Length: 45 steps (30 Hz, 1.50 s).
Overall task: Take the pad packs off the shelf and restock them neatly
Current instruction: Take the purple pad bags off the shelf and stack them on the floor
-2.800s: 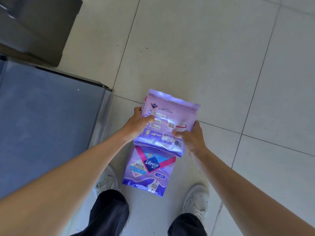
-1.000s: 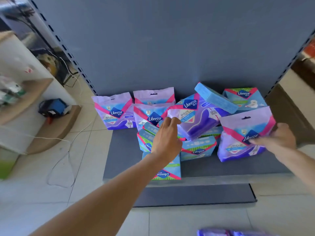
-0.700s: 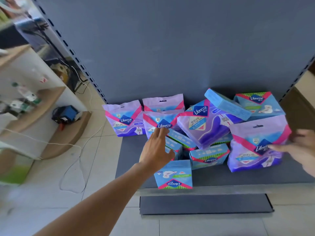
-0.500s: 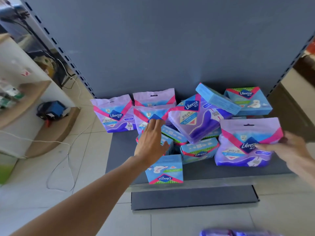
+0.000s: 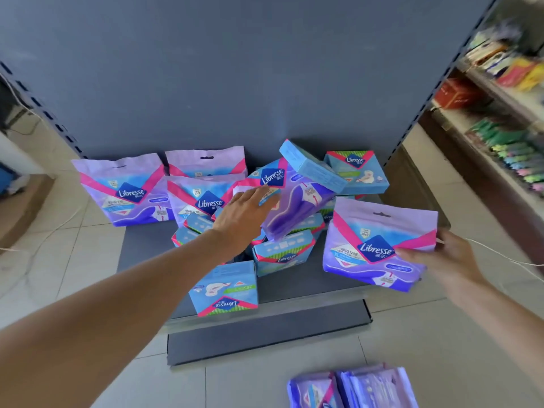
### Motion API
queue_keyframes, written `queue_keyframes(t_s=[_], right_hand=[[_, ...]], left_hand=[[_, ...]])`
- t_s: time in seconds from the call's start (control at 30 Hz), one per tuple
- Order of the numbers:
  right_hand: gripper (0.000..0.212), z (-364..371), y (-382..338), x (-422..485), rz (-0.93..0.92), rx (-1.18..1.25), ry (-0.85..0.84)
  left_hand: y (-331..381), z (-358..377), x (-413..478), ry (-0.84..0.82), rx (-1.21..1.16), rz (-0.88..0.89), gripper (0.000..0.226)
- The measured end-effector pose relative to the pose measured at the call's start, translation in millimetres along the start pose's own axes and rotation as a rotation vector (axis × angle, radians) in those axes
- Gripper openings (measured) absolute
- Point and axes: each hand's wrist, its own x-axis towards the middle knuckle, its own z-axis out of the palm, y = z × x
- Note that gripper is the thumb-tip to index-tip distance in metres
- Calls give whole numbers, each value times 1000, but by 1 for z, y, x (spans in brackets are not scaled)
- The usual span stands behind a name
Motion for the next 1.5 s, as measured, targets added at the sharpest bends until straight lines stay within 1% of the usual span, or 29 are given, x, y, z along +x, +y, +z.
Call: queue_keyframes(t_s=[0.07,0.13,0.23,0.33,0.4,0.47,0.5,0.53,0.6,0.63,0.67,0.73,0.83,0.9,0.93,1.03,1.07,1.1,1.17,1.2,1.23,1.27,1.33,1.37,1.4,1.43,1.47,1.5], right_hand=[[47,3,-4,-1,-10,-9,37],[43,6,-9,-2,-7,4,60],[42,11,-16,-5,-26,33,83],[43,16,-28,-12,-43,76,107],[52,18,-39,-19,-41,142,81],[75,19,-51,-29,-42,184,42],[84,20,-57,-34,-40,207,15],[84,21,-60,-37,-35,232,-9],[69,23,-65,-41,-21,304,-65],[61,24,-68,-44,-4,337,-92],[61,26,-69,-46,11,364,-116],[73,31,-68,-51,56,422,-155],[72,38,-66,-62,121,529,-157],[85,40,-66,-71,151,543,-152],[88,37,-64,-76,164,530,-147],[69,21,-55,-89,214,504,-120],[71,14,-51,-93,236,506,-94],[81,7,-45,-96,256,511,-64],[108,-8,-34,-105,296,535,-7],[113,-16,-28,-111,308,540,24],[111,-24,-21,-116,318,542,54],[101,-34,-14,-122,325,546,91],[75,-54,4,-135,345,581,161],[66,-63,16,-139,365,601,192],[60,-72,29,-144,387,615,223],[55,-79,41,-150,411,625,251],[52,-87,54,-156,432,638,278],[48,-95,65,-164,456,652,297]], left_hand=[[-2,-2,-2,32,-25,24,63],[-7,-5,-1,65,-60,71,57],[-16,-15,2,79,-78,96,43],[-25,-25,3,113,-158,107,33],[-29,-35,2,186,-361,-29,17],[-32,-47,-2,308,-554,-193,19],[-34,-54,-5,361,-631,-265,17],[-37,-60,-8,389,-716,-339,15],[-45,-68,-13,389,-868,-474,25],[-46,-70,-15,369,-931,-516,26],[-45,-73,-17,345,-984,-543,23],[-30,-76,-19,291,-1089,-584,23],[12,-69,-20,168,-1179,-595,37],[42,-61,-17,73,-1254,-570,36],[55,-55,-14,37,-1288,-570,34],[91,-45,-11,-38,-1342,-592,30],[101,-41,-9,-62,-1361,-595,28],[111,-38,-9,-86,-1390,-599,27],[134,-37,-11,-151,-1439,-603,26],[146,-36,-13,-194,-1470,-605,25],[160,-38,-15,-231,-1543,-598,25],[174,-40,-16,-272,-1637,-580,25],[203,-39,-16,-340,-1717,-501,20],[217,-36,-15,-429,-1693,-459,35],[231,-32,-15,-541,-1626,-430,73],[245,-25,-15,-639,-1486,-398,106],[258,-16,-19,-684,-1341,-364,119],[270,-2,-22,-687,-1230,-326,115]])
